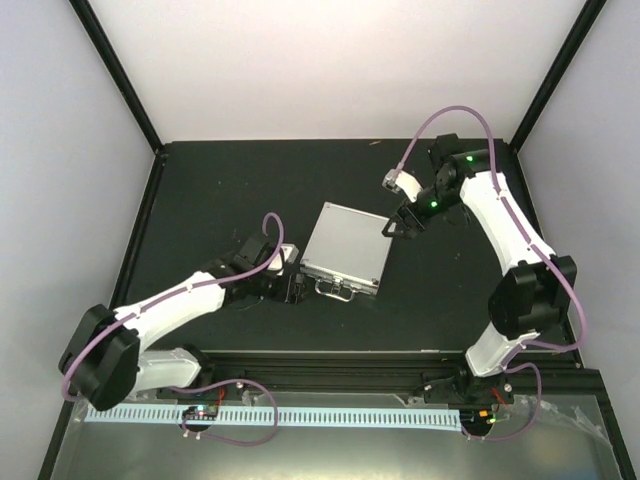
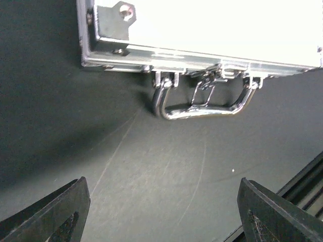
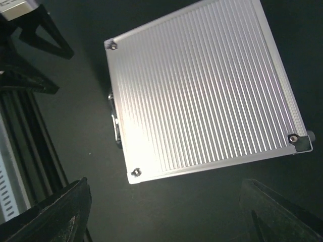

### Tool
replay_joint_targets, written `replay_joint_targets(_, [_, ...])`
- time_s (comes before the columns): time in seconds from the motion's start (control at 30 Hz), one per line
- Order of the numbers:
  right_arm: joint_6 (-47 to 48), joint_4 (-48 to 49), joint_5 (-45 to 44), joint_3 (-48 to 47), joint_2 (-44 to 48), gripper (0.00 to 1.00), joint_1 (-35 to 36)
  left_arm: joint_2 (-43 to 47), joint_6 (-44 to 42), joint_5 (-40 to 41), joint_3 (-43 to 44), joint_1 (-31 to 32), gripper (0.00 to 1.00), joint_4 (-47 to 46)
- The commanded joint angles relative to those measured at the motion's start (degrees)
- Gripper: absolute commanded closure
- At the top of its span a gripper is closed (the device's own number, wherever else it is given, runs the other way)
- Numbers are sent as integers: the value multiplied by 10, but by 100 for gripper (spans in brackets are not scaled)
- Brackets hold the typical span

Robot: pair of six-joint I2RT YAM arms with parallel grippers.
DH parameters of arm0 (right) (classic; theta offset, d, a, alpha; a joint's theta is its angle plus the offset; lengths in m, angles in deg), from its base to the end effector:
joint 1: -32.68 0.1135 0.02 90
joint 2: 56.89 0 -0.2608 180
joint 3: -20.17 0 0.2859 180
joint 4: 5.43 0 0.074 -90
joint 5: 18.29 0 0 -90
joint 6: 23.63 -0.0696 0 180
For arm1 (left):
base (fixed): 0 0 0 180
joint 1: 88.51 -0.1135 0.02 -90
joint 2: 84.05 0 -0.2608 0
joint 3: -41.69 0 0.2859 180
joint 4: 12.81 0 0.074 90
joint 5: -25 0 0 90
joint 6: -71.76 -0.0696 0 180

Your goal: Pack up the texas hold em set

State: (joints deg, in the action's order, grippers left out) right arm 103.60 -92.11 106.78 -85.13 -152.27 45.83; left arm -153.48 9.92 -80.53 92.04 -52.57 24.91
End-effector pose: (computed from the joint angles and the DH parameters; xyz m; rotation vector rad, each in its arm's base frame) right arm 0.3376 0.1199 0.2949 -1.2348 2.3934 0.7665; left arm 0.2124 -0.1770 0.1462 0.2923 2.6825 -0.7381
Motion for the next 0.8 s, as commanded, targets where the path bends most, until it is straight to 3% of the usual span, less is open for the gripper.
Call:
replay_joint_targets(0.0, [-44,67,-31,16,-24,17,-1,-55,15,-108,-20,-22,17,-147])
replay_joint_targets(0.43, [-51,116,-47,37,-77,18,-1,-223,-36,-204,6,-43,21,-265])
replay_joint_targets(0.77, [-49,162,-51,27,-138,18,-1,-227,-53,-267,27,-43,28,-219])
